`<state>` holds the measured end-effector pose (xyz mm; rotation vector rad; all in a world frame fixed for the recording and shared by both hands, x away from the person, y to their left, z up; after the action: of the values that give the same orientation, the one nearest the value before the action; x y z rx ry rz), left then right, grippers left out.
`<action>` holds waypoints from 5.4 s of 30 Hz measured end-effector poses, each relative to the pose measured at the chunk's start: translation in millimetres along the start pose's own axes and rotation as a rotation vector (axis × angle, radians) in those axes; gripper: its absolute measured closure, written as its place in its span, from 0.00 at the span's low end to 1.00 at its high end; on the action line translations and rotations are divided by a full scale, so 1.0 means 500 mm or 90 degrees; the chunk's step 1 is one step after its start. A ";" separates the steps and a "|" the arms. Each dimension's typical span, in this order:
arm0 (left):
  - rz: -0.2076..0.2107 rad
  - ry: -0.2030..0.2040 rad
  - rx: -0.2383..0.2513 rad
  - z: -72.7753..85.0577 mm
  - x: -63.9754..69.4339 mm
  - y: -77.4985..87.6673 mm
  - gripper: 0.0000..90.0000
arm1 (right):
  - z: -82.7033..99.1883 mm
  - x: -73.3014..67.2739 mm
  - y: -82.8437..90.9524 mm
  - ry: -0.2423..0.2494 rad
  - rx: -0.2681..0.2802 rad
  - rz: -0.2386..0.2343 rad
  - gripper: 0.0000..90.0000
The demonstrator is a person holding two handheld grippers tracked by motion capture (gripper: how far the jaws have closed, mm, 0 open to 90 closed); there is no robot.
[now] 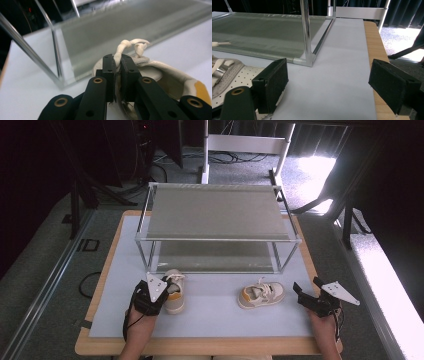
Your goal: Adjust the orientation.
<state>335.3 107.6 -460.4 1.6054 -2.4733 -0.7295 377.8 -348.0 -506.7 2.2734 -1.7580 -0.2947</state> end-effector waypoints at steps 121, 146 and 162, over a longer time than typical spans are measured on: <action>0.124 0.085 0.047 0.092 -0.032 -0.025 0.01 | -0.036 -0.373 0.048 0.282 -0.218 -0.448 0.87; 0.130 0.089 0.044 0.097 -0.028 -0.027 0.01 | -0.030 -0.354 0.084 0.258 -0.222 -0.415 0.74; 0.131 0.087 0.038 0.100 -0.026 -0.029 0.01 | -0.034 -0.275 0.071 0.042 -0.151 -0.110 0.31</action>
<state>336.2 130.7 -508.6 1.3413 -2.5315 -0.5058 316.3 -222.3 -478.4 2.2377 -1.4149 -0.4317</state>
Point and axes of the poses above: each handheld gripper's, and its own axes: y roughly backward along the jaws, z roughly out of its underside, x roughly to its right, the point moved 9 cm from there along -y, roughly forward along the jaws, and after that the axes turned 3 degrees about z, right-handed, at the moved point
